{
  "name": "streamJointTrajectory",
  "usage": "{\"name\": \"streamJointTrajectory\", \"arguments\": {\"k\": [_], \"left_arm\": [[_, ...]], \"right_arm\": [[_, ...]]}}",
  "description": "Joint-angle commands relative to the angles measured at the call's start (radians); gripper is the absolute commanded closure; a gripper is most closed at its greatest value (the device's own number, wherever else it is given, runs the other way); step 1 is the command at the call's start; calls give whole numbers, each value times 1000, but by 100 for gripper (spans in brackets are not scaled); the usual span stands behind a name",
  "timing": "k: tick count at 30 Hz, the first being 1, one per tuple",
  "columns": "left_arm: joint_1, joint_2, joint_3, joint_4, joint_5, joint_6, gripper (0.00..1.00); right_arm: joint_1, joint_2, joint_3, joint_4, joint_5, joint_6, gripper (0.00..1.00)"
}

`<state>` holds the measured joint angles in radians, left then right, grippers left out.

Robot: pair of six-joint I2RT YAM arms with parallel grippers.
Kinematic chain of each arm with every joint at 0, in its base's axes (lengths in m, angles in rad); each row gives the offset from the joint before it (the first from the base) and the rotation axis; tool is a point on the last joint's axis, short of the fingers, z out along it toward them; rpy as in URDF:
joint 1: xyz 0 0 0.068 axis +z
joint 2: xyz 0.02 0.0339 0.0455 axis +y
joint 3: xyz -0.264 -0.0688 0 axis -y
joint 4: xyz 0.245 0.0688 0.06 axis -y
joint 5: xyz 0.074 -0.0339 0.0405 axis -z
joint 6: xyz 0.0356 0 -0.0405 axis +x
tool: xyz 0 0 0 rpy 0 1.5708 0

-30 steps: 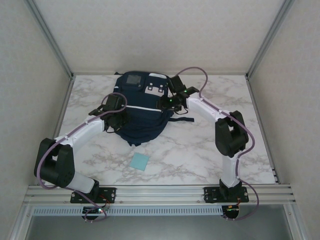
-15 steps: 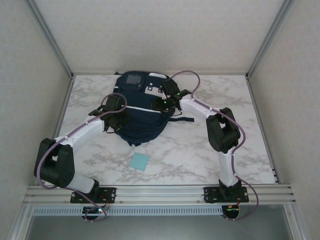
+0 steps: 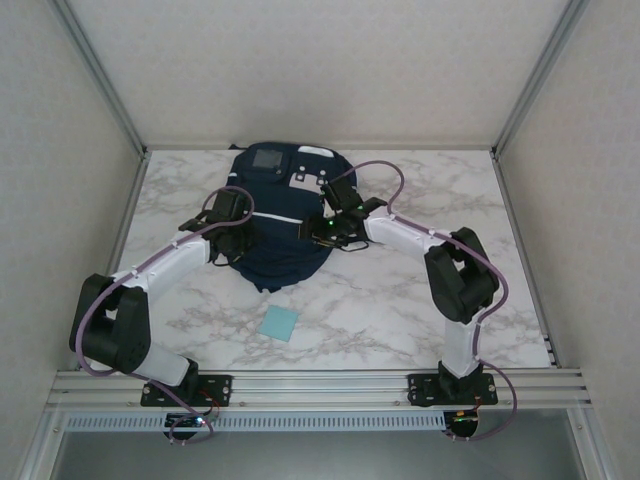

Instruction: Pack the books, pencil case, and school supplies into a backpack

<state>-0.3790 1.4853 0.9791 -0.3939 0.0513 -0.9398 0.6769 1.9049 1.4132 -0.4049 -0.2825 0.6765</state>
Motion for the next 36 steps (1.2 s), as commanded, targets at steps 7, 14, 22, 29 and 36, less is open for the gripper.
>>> {"name": "streamJointTrajectory", "arguments": {"k": [7,14,22,29,36], "left_arm": [[4,-46,28,23,-19,53,100],[12,-52,4,10,-17,51,100],[12,-59,11,3,-14,50,100],[15,-58,18,14,-15,57,100],[35,-47,155,-27,-22,135,100]], "right_arm": [[-95,-42,110,-170,63,-156,51],[-132,126,293,-181,79,-217,56],[-140,315,457,-186,73,-178,57],[-143,280,425,-106,-72,-134,100],[-225,46,313,-71,-80,-85,100]]}}
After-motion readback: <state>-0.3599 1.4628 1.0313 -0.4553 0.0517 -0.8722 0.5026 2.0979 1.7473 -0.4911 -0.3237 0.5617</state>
